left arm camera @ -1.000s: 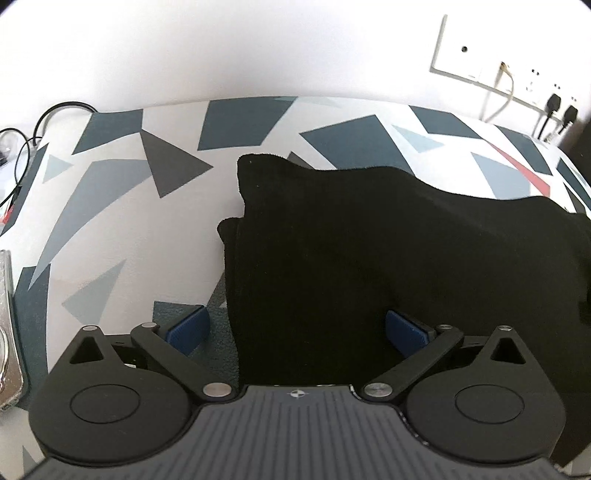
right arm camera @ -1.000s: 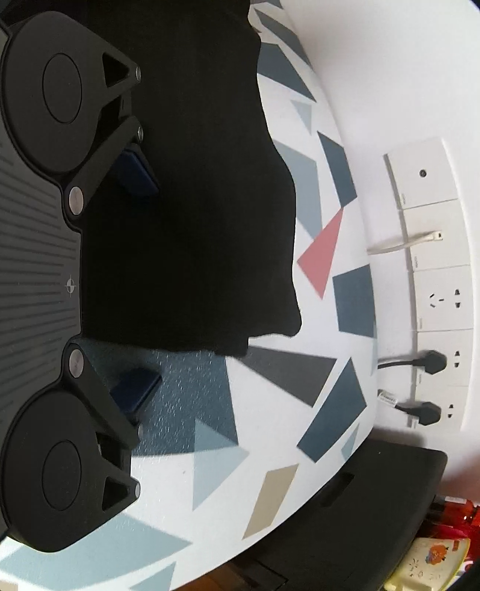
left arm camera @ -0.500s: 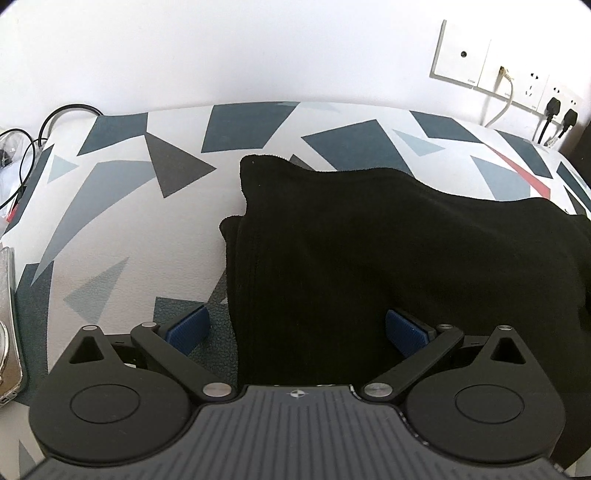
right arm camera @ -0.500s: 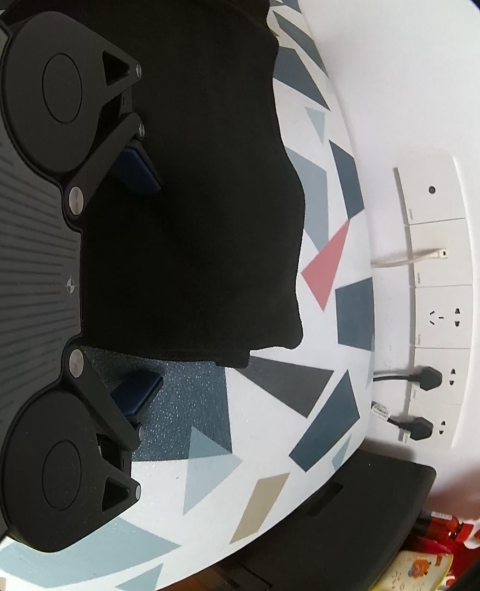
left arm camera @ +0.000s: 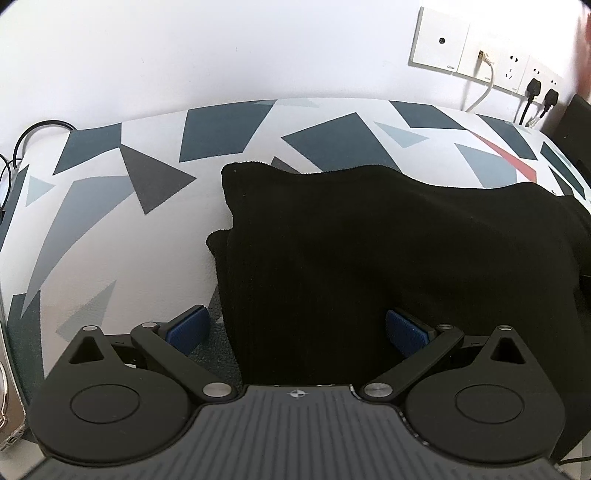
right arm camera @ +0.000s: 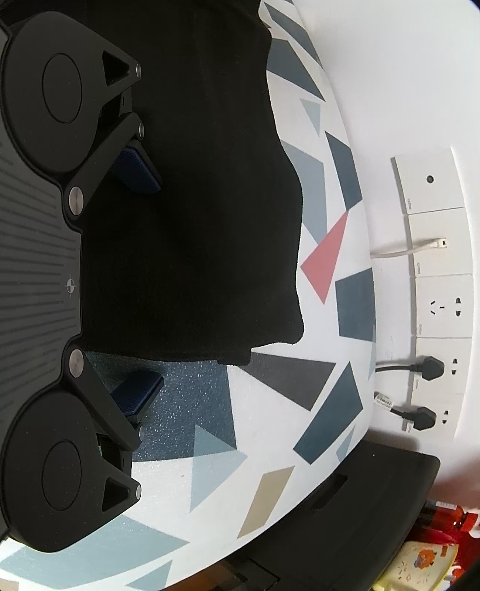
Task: Fold clothes
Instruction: 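Press the folded black sweater flat with both open tools, then grasp the folded sweater ends with both tools and lift it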
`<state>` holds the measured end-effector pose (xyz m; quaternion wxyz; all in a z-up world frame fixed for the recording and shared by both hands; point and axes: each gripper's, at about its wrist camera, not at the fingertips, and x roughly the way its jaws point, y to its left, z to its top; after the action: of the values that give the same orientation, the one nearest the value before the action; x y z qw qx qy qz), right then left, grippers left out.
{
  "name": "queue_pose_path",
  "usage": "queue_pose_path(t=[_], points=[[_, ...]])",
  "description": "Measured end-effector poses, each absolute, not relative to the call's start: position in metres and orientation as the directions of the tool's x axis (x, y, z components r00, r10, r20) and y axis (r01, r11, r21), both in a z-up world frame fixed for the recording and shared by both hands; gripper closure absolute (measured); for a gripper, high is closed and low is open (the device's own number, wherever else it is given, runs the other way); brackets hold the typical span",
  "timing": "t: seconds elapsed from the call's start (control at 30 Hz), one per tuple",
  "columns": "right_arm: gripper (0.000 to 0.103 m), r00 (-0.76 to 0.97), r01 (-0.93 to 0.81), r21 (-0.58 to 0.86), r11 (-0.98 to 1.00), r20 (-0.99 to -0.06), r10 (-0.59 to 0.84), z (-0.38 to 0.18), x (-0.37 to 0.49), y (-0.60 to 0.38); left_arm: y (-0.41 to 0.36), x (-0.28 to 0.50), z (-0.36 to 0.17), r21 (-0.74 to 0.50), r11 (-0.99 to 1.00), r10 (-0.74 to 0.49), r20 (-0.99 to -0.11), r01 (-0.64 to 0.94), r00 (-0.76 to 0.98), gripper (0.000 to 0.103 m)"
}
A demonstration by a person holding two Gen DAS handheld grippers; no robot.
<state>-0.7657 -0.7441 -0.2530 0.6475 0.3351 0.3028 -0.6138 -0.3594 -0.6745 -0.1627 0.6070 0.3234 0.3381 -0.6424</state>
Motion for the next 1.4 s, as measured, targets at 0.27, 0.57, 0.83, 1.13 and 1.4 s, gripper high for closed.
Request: queue_pose_path(t=[0.27,0.57,0.83,1.13,1.4], points=[[0.001,0.057,0.998,0.063,0.011,-0.798,-0.6,-0.253,-0.764,-0.743,-0.673,-0.356,-0.162,-0.047,-0.085,-0.577,-0.812,0.995,-0.087,0.0],[0.001,0.044,0.998,0.063,-0.009,-0.785,-0.618,-0.255,-0.763,-0.742,-0.671,-0.361,-0.161,-0.052,-0.01,-0.555,-0.831,0.999,-0.048,0.0],[0.001,0.047,0.998,0.065,-0.008,-0.787,-0.615,-0.254,-0.762,-0.745,-0.652,-0.365,-0.163,-0.072,-0.041,-0.591,-0.803,0.997,-0.082,0.002],[0.007,0.104,0.995,0.08,0.068,-0.792,-0.602,-0.25,-0.753,-0.731,-0.623,-0.367,-0.154,-0.127,-0.097,-0.571,-0.806,0.987,-0.16,0.022],[0.001,0.092,0.996,0.069,0.06,-0.792,-0.603,-0.252,-0.75,-0.736,-0.635,-0.387,-0.164,-0.08,-0.105,-0.596,-0.793,0.991,-0.127,0.0]])
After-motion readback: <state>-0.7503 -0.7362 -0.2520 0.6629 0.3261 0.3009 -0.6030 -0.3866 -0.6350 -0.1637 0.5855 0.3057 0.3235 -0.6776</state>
